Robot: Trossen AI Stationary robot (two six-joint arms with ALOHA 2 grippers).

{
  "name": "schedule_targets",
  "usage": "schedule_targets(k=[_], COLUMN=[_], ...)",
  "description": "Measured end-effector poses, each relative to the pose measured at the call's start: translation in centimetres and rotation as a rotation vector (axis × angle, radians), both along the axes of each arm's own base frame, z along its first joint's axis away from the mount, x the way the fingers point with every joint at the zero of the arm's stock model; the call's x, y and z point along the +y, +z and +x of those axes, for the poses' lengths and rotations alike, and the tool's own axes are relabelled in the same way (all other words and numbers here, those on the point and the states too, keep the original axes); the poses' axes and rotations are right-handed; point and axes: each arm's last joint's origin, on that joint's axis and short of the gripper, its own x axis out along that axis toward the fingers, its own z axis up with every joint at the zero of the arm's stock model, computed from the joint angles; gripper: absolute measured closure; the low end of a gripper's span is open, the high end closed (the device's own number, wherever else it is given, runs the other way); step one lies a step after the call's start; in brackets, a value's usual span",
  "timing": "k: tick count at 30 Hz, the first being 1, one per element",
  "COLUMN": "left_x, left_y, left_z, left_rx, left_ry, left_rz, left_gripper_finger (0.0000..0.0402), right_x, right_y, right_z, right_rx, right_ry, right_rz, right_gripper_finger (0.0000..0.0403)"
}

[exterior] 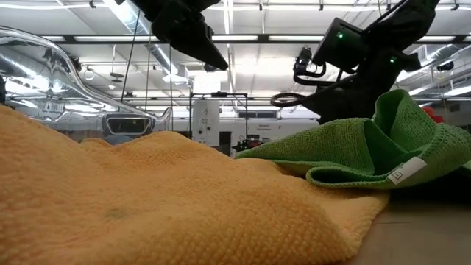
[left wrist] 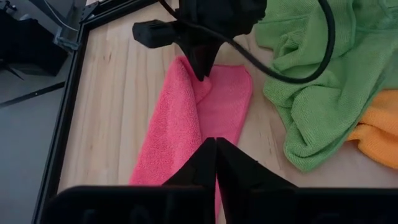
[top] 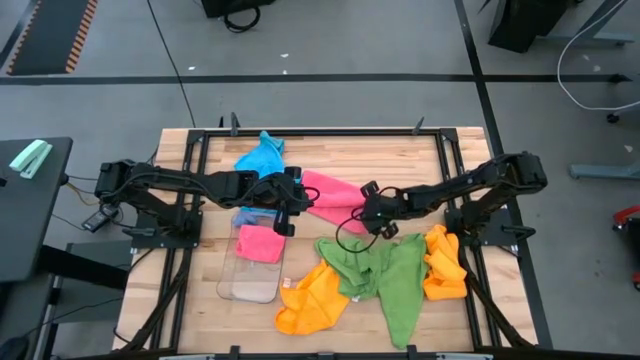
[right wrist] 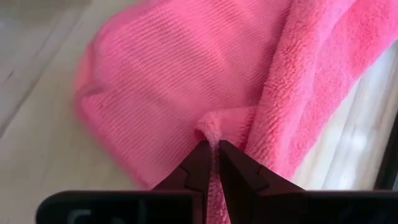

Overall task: Fold microfiber towels
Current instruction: Fold the pink microfiber cloth

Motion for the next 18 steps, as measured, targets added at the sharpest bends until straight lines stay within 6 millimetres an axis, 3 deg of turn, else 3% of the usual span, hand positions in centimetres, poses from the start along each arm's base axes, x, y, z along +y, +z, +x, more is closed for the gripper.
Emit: schedule_targets(k=[7,12,18], left_x=[0.0,0.0,-0.6], left_y=[-0.1,0.0,-2.1], left_z=[-0.1,-1.2,-1.8], left_rx=[0.007,0.075,0.092], left_ry=[0.022,0.049,0.023], left_rz=[-0.028,-0.062,-0.084], left_gripper_finger=[0.0384,0.0388,0.0393], right_x=[-0.2,-0.2,-0.2], right_y=[0.0,0.0,0.0], right_z=[-0.1,0.0,0.2], right_rx=[0.0,-0.006,-0.005], right_ry=[-0.014,-0.009,0.04], right_rz=[0.027,0.024,-0.002], right_gripper_finger=[0.0355,0.0316,0.0275])
